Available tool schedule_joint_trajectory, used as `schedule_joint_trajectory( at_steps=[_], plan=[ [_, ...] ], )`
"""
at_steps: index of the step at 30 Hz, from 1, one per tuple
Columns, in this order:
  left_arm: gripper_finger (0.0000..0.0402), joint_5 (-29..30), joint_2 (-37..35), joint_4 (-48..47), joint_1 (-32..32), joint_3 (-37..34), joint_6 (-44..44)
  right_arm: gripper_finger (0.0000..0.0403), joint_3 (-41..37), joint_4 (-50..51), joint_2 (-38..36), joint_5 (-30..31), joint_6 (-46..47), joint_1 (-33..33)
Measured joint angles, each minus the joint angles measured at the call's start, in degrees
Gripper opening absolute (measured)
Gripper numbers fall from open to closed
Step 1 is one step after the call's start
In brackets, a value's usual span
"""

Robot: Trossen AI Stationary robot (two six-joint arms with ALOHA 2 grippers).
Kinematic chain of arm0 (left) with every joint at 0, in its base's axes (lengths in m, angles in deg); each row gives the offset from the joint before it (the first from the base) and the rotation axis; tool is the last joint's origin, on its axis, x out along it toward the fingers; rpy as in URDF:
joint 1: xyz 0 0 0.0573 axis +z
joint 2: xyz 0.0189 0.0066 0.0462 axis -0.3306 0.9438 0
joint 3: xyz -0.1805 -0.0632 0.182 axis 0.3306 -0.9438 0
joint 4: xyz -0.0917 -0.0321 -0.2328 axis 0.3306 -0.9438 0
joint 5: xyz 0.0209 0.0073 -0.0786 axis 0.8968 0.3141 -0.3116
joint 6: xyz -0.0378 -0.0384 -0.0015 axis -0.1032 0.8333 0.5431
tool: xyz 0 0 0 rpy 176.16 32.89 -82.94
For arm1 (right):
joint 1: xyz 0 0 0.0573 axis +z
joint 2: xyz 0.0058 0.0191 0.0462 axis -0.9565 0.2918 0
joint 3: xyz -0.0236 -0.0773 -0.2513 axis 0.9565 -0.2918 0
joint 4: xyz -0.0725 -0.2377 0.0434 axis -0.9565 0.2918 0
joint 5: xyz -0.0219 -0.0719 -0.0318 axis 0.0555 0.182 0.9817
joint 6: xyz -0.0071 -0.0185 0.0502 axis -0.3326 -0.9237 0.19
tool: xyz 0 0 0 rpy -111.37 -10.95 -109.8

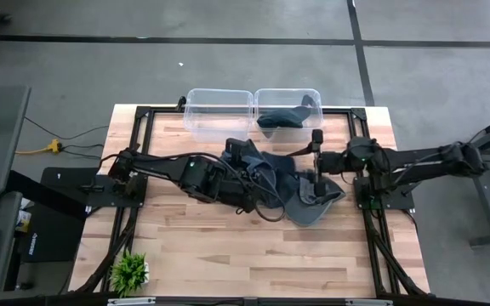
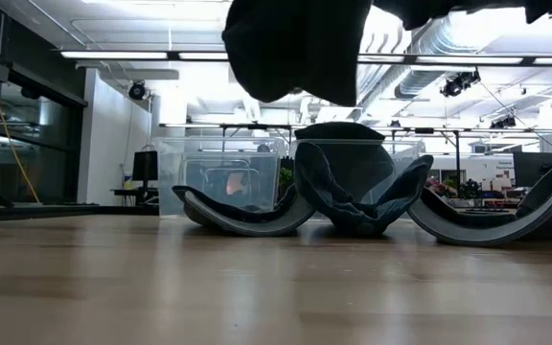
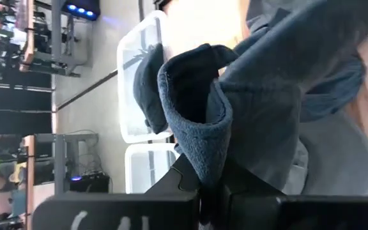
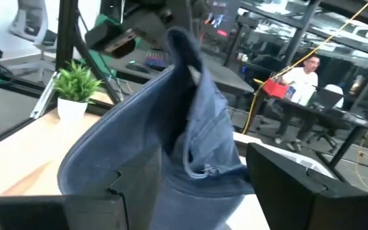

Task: Pick & Place hat
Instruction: Put the left blue cap into the right transparent bin

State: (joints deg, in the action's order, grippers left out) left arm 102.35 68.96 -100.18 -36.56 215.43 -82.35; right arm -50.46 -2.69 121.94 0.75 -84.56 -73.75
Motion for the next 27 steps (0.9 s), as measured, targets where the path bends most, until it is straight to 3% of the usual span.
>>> schedule_joint_trajectory(
  at_steps=[9,12,19,27],
  plan=[
    [0.0000,3.1,0.0,4.7,4.1,0.0,6.3,0.0224,0.0,-4.2,0.6,-0.5,2.7,1.2],
    [0.0000,3.3,0.0,7.9,6.5,0.0,8.4,0.0224,0.0,-3.1,0.6,1.8,1.0,2.4],
    [0.0000,2.4,0.0,13.7,11.4,0.0,13.4,0.0224,0.0,2.2,0.6,17.4,-2.8,4.2],
    [0.0000,-5.8,0.0,17.6,16.1,0.0,16.9,0.0224,0.0,2.7,0.6,33.5,-9.3,6.7]
  ],
)
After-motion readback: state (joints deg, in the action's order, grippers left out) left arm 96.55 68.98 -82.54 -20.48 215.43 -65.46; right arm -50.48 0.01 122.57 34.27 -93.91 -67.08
